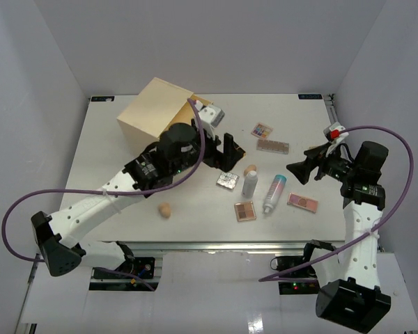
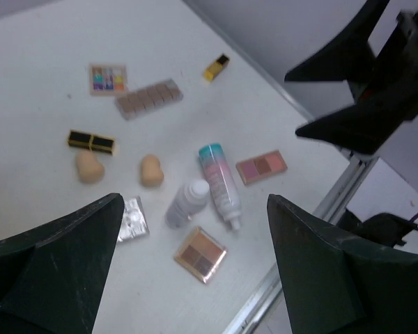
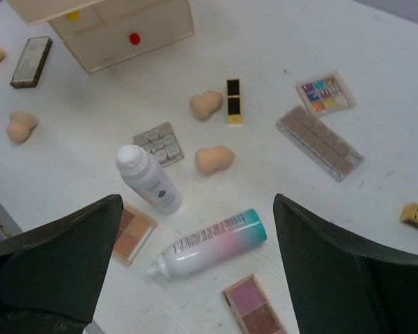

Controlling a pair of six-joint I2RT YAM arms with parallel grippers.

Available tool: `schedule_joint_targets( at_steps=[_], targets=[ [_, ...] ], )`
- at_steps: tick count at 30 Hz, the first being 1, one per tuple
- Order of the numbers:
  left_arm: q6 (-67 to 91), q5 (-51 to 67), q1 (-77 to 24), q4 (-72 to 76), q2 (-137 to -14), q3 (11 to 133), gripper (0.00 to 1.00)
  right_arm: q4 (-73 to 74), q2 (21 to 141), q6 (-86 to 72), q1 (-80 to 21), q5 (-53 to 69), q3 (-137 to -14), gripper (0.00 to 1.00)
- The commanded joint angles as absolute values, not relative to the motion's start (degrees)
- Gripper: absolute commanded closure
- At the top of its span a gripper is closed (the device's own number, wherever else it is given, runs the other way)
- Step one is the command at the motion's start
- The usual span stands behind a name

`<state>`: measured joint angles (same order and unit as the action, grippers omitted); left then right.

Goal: Organize the makeup

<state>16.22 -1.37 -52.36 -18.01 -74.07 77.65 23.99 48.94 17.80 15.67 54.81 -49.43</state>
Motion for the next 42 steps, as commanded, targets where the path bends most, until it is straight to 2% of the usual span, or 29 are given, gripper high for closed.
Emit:
schedule_joint_targets(
  at_steps=[1, 5, 13, 22, 28, 38, 42],
  targets=[
    [20.36, -12.82, -60.51, -15.56, -70.20, 71.55, 0.05, 20.61, 47.93, 12.25, 20.27, 58.57, -45.21, 0.04],
    [21.62, -20.87, -65.93, -15.08, -69.53, 68.32, 0.05, 17.39, 46.73, 12.67, 21.95, 62.74, -42.34, 0.05],
    [23.32, -24.33, -67.38, -8.32, -72.71, 60.44, 0.06, 15.00, 48.31, 15.81, 23.36, 67.61, -39.48, 0.05],
    [19.42, -28.56, -67.50, 19.96, -79.86, 43.65, 0.09, 15.03, 48.02, 17.84, 23.47, 70.06, -37.74, 0.05],
    [15.29, -25.00, -67.33, 29.03, -89.57, 44.22, 0.10, 15.12, 47.87, 17.65, 23.55, 71.04, -37.24, 0.05],
    [14.42, -21.71, -67.09, 38.22, -98.44, 45.19, 0.12, 15.00, 47.52, 17.31, 23.55, 71.54, -36.91, 0.05],
    [13.35, -22.55, -67.06, 39.11, -104.14, 49.97, 0.18, 15.01, 47.29, 17.30, 23.55, 71.63, -36.74, 0.05]
  ],
)
